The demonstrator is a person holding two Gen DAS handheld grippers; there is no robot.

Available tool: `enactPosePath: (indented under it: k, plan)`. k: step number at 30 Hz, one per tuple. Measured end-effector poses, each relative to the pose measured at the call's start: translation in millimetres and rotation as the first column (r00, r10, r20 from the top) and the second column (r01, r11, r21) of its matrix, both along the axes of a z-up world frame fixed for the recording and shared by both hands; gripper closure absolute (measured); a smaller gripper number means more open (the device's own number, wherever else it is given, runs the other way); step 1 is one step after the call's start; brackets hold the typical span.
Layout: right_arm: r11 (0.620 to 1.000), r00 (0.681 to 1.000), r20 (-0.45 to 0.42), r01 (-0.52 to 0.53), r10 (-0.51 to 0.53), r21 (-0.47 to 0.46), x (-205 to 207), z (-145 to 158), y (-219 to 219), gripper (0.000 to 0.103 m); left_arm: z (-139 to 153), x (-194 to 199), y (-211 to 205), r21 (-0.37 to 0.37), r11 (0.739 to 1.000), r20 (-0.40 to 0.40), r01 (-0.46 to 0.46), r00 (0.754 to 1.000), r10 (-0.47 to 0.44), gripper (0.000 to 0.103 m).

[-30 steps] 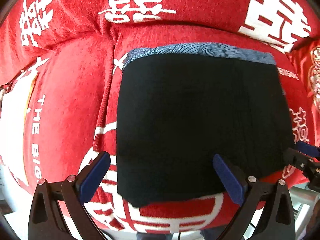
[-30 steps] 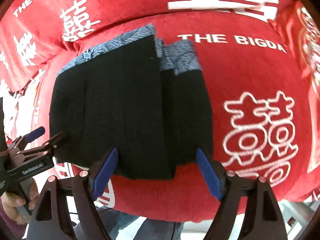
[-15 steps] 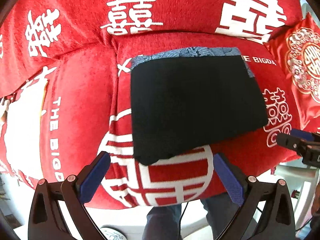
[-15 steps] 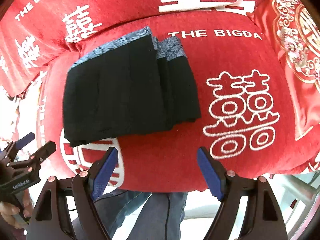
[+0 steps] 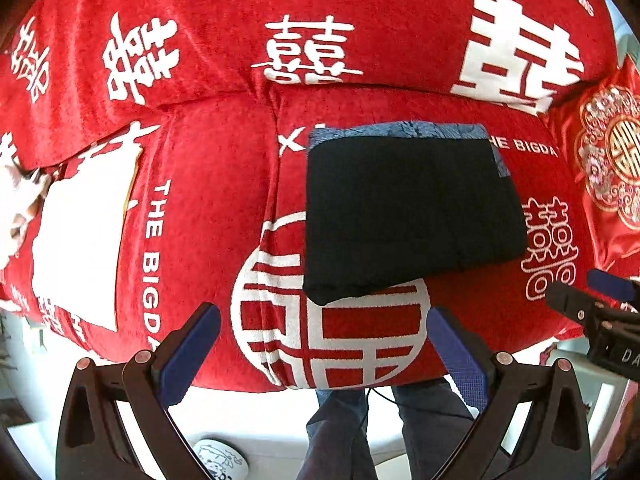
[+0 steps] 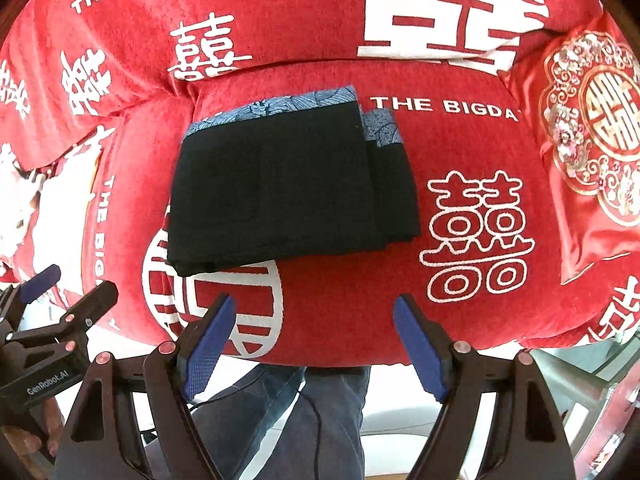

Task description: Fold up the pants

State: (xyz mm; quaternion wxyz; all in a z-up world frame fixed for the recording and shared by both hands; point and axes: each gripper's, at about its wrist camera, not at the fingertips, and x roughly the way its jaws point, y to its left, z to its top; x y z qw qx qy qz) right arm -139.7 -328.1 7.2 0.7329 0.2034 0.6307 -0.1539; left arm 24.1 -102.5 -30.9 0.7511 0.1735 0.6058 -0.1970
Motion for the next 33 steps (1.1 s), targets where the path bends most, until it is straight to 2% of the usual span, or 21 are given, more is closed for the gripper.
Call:
enactPosePath:
  k: [7, 33]
  plan:
    - [1.000, 1.000, 0.000, -0.014, 0.014, -0.012, 6, 10, 5, 0.020, 6, 5, 6, -0.014, 0.999, -0.007, -0.045, 0.999, 0.045, 0.000]
    - [0.998, 0.999, -0.024, -0.049, 0.048, -0.037, 16, 9, 8, 0.020, 8, -1, -8, -0.011, 1.000, 0.006, -0.022, 1.000, 0.022, 0.000]
